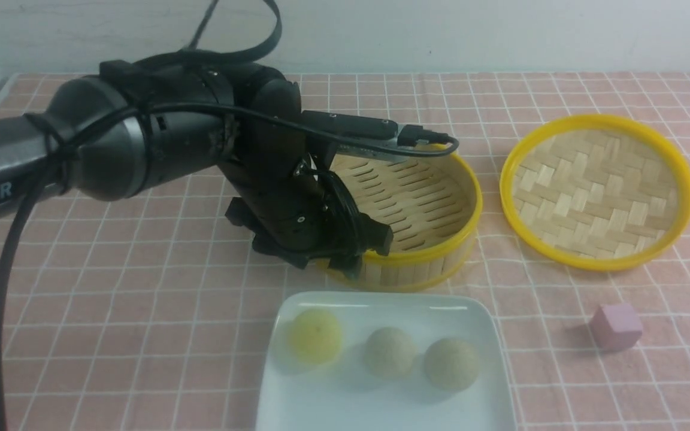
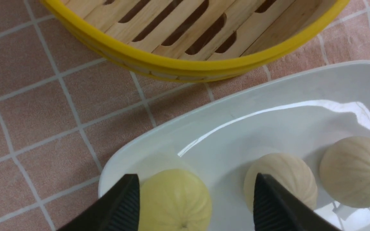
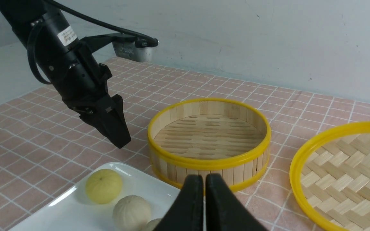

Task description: Put the steamed buns into the plate on the pink tablecloth.

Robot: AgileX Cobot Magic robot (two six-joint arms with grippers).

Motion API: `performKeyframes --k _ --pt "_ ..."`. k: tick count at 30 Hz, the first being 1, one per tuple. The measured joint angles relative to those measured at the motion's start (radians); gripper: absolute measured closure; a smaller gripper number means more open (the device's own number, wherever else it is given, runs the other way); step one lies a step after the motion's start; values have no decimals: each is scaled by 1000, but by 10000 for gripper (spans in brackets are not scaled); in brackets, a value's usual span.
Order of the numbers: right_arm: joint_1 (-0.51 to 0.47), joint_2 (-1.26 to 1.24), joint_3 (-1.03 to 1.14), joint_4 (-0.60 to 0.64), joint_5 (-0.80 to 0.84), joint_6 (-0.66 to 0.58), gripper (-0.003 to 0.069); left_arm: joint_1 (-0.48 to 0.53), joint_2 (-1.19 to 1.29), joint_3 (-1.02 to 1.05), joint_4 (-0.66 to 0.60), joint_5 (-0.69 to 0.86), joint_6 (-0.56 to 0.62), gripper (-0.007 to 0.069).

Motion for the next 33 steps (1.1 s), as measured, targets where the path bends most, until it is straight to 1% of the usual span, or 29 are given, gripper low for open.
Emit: performKeyframes --k 8,11,13,15,18,19,20,21,23,26,27,28,29,32,33 --pt "0 0 0 0 0 0 649 0 0 0 0 -5 0 194" --pt "0 0 0 12 0 0 650 0 0 0 8 -5 0 226" --pt "0 -7 4 49 0 0 645 0 0 0 21 -5 0 260" --pt "-7 -23 20 80 -6 0 641 0 -5 0 31 -5 0 312" --pt "-81 -56 80 95 -19 0 637 0 -25 0 49 -7 0 421" --pt "-121 -71 108 98 -17 0 636 0 -35 0 59 -7 0 461" --pt "-155 -82 126 99 -16 0 634 0 -46 0 64 -7 0 484" --pt "-208 -107 168 100 -12 0 632 0 -63 0 79 -5 0 539" --pt "-286 -138 217 101 11 0 629 0 -92 0 103 4 0 594" --pt "-400 -172 272 102 56 0 624 0 -154 0 147 36 0 623" --pt "-400 -173 274 102 60 0 624 0 -154 0 150 36 0 624" --pt "-457 -179 295 100 79 0 622 0 -197 0 189 61 0 625" --pt "-463 -179 297 99 82 0 622 0 -203 0 193 64 0 625" --pt "-562 -182 326 94 95 0 619 0 -306 0 280 143 0 625" --pt "-581 -182 332 91 95 0 617 0 -330 0 294 163 0 625"
